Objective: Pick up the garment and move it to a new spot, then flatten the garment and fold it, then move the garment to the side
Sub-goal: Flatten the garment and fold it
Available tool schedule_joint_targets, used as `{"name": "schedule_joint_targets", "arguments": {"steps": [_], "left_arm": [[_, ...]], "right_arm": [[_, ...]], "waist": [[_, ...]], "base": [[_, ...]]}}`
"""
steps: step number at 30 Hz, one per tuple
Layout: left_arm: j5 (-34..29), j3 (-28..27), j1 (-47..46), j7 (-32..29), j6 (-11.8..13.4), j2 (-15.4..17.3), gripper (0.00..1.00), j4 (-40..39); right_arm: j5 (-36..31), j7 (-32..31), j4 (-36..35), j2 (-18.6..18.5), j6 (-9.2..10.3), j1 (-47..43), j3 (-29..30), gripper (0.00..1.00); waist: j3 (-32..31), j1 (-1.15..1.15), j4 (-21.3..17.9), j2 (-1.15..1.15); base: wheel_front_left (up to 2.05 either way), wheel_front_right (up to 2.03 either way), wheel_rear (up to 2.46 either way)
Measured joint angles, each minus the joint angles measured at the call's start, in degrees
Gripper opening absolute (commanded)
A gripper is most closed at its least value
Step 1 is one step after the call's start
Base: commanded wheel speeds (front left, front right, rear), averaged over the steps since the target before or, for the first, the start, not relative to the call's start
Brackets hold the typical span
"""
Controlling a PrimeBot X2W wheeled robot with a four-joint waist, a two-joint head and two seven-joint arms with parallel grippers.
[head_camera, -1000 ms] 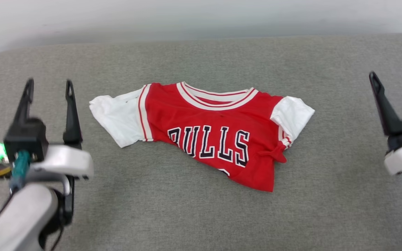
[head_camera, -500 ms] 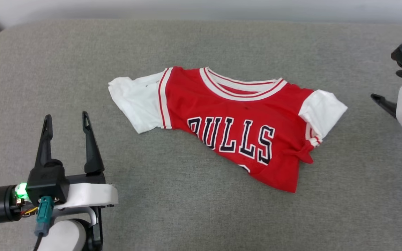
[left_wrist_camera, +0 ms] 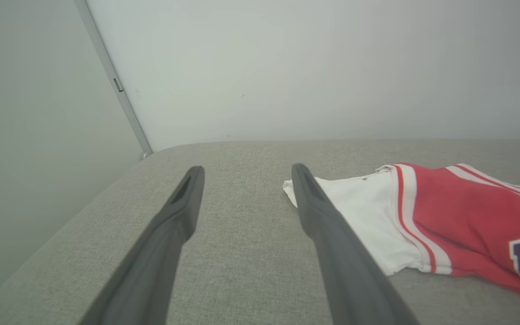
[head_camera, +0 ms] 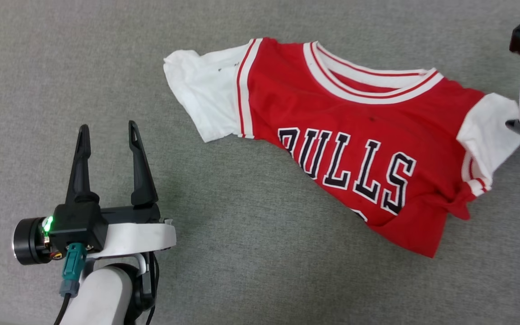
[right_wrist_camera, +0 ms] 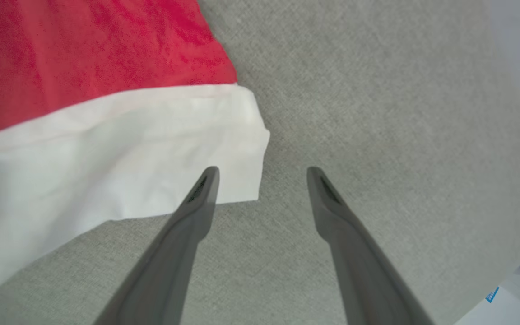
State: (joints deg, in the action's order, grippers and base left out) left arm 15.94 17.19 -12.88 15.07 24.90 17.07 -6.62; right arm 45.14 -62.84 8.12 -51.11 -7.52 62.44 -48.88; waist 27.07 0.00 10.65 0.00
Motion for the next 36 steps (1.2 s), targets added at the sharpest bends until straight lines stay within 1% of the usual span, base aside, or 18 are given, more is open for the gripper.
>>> {"name": "schedule_joint_targets", "arguments": {"steps": [6, 9, 10, 11, 14, 17, 21, 24, 29, 33, 36], "left_arm": [[-2.83, -3.3, -0.43, 0.0, -3.75, -3.53, 1.0, 0.98], [-3.94, -4.99, -0.38, 0.0, -5.21, -4.87, 1.0, 1.33], [-4.32, -5.53, -0.32, 0.0, -5.59, -5.2, 1.0, 1.47], [-4.71, -6.12, -0.28, 0.0, -6.05, -5.47, 1.0, 1.71], [-5.76, -7.54, 0.29, 0.0, -7.21, -6.28, 1.0, 2.32], [-6.6, -8.8, 1.02, 0.0, -7.92, -6.84, 1.0, 2.64], [-7.53, -10.44, 2.83, 0.0, -8.71, -7.49, 1.0, 2.89], [-8.08, -11.67, 4.83, 0.0, -9.14, -7.77, 1.0, 3.07], [-8.72, -13.48, 8.33, 0.0, -9.49, -8.14, 1.0, 2.97], [-9.01, -14.47, 10.29, 0.0, -10.02, -8.39, 1.0, 2.49], [-9.18, -15.11, 11.39, 0.0, -10.58, -8.45, 1.0, 2.43]], "right_arm": [[1.65, 2.21, 2.4, -1.14, 0.0, -0.09, -3.54, 1.0], [2.41, 3.48, 2.13, -1.81, 0.01, 0.1, -5.08, 1.0], [2.82, 4.2, 2.01, -1.89, 0.01, 0.28, -5.55, 0.04], [3.14, 5.21, 2.14, -1.89, 0.01, 0.47, -5.91, 0.0], [4.12, 8.6, 2.6, -1.21, 0.01, 0.8, -6.72, 0.0], [4.86, 13.4, 2.8, -0.18, 0.01, 1.05, -7.13, 0.0], [6.51, 19.98, 0.71, -1.15, 0.01, 1.37, -7.23, 0.0], [7.11, 24.34, -2.69, -3.81, 0.01, 0.57, -8.02, 0.0], [7.43, 30.98, -9.79, -10.62, 0.01, -4.78, -8.48, 0.0], [7.57, 34.84, -13.34, -15.85, 0.01, -11.61, -7.86, 0.0], [7.65, 37.11, -14.05, -17.83, 0.01, -18.36, -8.17, 0.0]], "waist": [[3.36, 0.0, 2.24, 0.0], [4.02, 0.0, 2.57, 0.0], [3.98, 0.0, 2.45, 0.0], [3.83, 0.0, 2.29, 0.0], [2.88, 0.0, 1.75, 0.0], [1.34, 0.0, 1.09, 0.0], [-1.4, 0.0, 0.05, 0.0], [-3.68, 0.0, -0.97, 0.0], [-7.26, 0.0, -3.12, 0.0], [-9.2, 0.0, -5.07, 0.0], [-10.26, 0.0, -6.35, 0.0]], "base": [[0.0, 0.0, 0.0], [0.0, 0.0, 0.0], [0.0, 0.0, 0.0], [0.0, 0.0, 0.0], [0.0, 0.0, 0.0], [0.0, 0.0, 0.0], [0.0, 0.0, 0.0], [0.0, 0.0, 0.0], [0.0, 0.0, 0.0], [0.0, 0.0, 0.0], [0.0, 0.0, 0.0]]}}
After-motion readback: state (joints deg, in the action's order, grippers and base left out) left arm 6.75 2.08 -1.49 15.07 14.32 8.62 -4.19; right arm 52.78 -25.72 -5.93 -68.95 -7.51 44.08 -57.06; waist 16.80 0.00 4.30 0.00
